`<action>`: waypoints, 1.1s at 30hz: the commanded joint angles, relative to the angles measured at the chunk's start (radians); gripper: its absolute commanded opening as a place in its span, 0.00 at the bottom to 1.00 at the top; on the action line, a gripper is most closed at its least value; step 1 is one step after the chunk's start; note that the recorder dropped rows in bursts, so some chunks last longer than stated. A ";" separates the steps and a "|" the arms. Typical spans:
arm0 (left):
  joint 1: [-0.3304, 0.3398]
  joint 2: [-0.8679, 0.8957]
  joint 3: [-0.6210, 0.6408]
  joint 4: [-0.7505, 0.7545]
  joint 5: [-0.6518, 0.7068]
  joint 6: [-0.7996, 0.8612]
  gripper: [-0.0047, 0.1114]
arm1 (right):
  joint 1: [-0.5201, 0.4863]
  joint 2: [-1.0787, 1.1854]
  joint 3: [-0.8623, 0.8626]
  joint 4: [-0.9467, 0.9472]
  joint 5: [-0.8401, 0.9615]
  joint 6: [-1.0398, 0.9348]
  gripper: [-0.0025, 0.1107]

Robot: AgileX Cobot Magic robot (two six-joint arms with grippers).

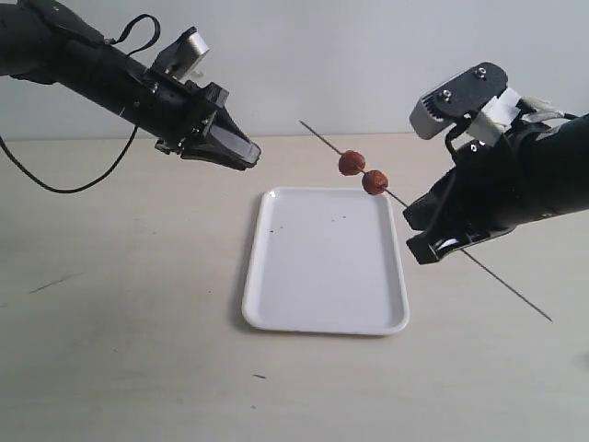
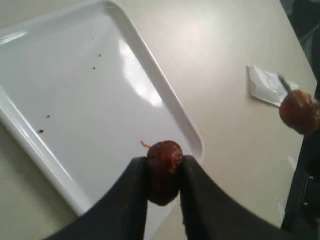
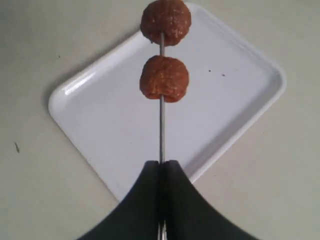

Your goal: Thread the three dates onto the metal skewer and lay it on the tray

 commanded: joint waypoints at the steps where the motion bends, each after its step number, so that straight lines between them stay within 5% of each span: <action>1: 0.013 -0.011 0.001 -0.059 0.005 -0.047 0.24 | -0.005 0.010 0.003 0.022 -0.028 -0.237 0.02; 12: 0.018 -0.011 0.001 -0.072 0.005 -0.095 0.24 | -0.008 0.173 0.023 0.137 -0.127 -0.571 0.02; 16: 0.020 -0.011 0.001 -0.077 0.005 -0.106 0.24 | -0.019 0.197 0.023 0.334 -0.171 -0.785 0.02; 20: 0.020 -0.011 0.001 -0.080 0.005 -0.106 0.24 | -0.102 0.199 0.023 0.628 -0.031 -1.139 0.02; 24: 0.020 -0.011 0.001 -0.096 0.005 -0.107 0.24 | -0.217 0.207 -0.018 0.614 0.211 -1.136 0.02; 33: 0.020 -0.011 0.001 -0.159 0.005 -0.115 0.24 | -0.276 0.333 -0.091 0.622 0.313 -1.136 0.02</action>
